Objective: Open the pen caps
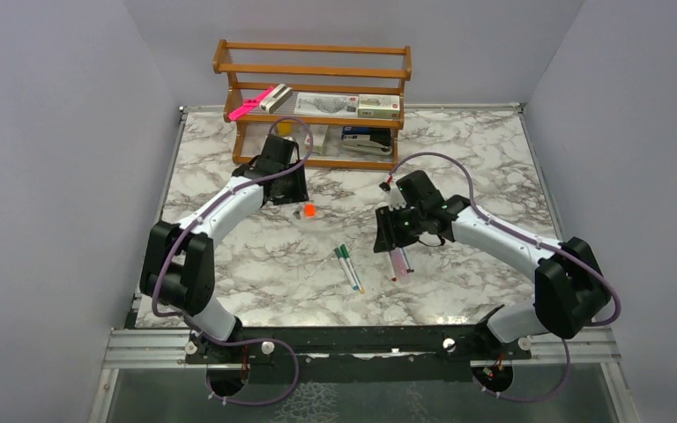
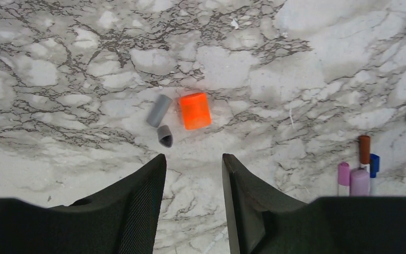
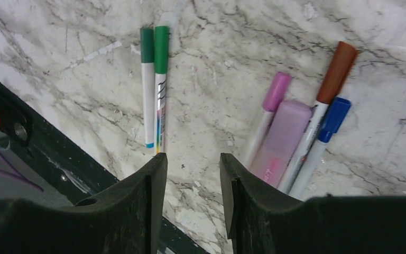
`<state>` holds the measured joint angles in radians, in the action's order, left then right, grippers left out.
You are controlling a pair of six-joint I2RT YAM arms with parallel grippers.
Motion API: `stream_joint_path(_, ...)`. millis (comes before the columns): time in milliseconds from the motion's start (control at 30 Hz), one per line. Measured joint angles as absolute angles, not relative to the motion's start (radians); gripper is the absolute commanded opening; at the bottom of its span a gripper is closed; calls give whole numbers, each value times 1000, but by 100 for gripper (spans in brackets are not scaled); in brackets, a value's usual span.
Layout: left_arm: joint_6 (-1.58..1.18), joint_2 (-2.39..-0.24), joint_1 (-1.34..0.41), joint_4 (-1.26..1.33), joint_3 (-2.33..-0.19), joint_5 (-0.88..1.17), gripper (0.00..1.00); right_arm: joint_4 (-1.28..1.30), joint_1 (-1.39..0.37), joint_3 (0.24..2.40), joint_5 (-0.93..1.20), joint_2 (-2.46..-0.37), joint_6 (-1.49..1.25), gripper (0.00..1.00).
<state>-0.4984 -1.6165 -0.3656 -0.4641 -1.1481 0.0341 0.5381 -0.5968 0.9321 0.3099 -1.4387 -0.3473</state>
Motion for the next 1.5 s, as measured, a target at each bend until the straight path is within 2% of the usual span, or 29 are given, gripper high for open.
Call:
stream_joint_path(267, -524, -1480, -366, -482, -1127, 79, 56, 546, -681, 932, 295, -1440, -361, 42)
stream_joint_path(433, -549, -1428, -366, -487, -1092, 133, 75, 545, -731, 932, 253, -1478, -363, 42)
stream_joint_path(533, -561, -1406, -366, -488, -1071, 157, 79, 545, -761, 932, 228, -1518, -366, 42)
stream_joint_path(933, -583, -1375, -366, -481, -1029, 188, 80, 540, -874, 963, 134, -1633, -386, 42)
stream_joint_path(1500, -593, -1375, -366, -471, -1023, 196, 80, 532, -947, 1063, 32, -1752, -426, 41)
